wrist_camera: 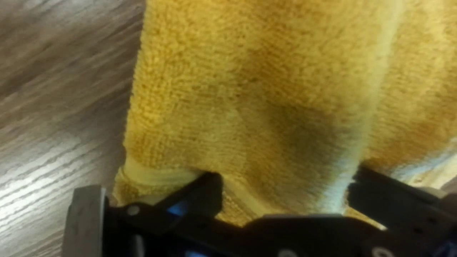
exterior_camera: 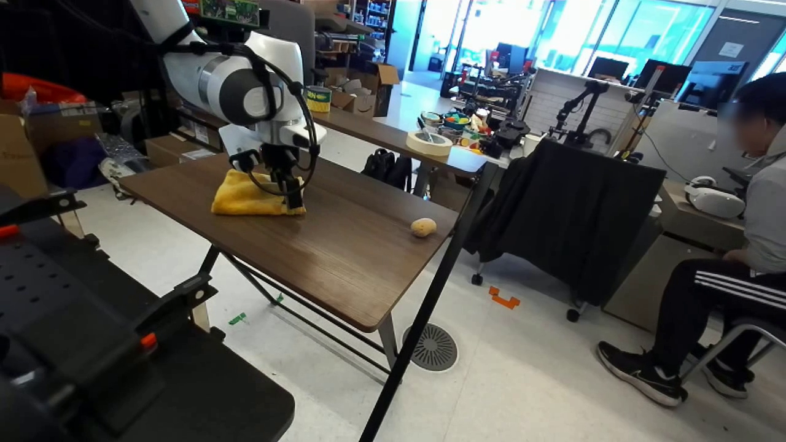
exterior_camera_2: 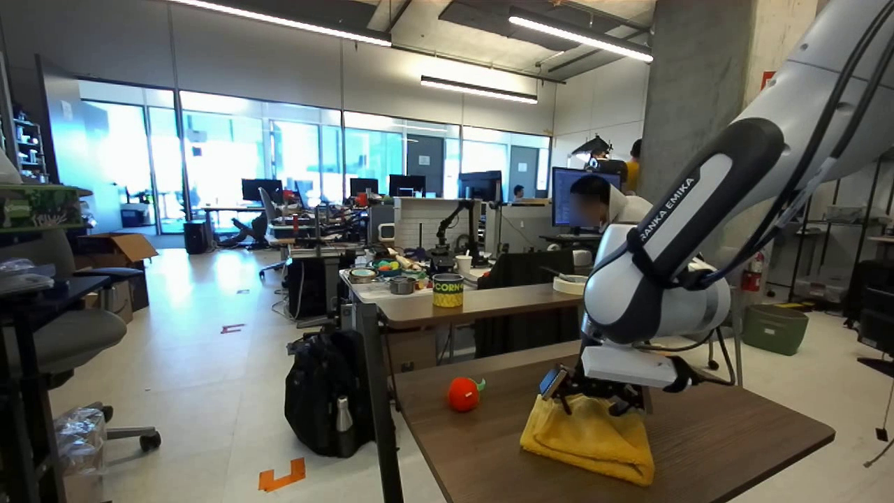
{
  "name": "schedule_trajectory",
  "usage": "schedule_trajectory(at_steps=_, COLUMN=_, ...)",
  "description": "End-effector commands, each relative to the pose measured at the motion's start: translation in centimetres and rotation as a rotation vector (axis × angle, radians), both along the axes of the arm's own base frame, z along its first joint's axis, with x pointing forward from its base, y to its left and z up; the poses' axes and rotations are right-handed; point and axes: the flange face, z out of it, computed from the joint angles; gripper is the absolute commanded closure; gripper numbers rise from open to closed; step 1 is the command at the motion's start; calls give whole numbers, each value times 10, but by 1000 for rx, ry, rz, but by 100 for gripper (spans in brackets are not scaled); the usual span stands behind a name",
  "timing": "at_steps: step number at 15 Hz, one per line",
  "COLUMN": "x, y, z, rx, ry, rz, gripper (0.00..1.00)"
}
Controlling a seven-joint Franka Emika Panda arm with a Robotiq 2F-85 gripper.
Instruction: Wipe the table with the towel
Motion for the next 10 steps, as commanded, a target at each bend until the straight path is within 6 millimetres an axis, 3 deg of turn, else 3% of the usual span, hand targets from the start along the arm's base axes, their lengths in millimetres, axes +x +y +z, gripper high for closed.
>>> schedule_trajectory(at_steps=1, x=1, y=-3, z=-1, rx=0, ry=0, rz=-4, gripper=0)
schedule_trajectory(at_steps=3, x=10, y=-25, z=-2, rx=-20, ry=-54, rz=-31, gripper=0)
schedule_trajectory(at_steps=7, x=43, y=-100, z=15, rx=-64, ry=-233, rz=-196, gripper=0)
schedule_trajectory(at_steps=10, x=41, y=-118, z=20, rx=-52, ry=-213, rz=-238, gripper=0)
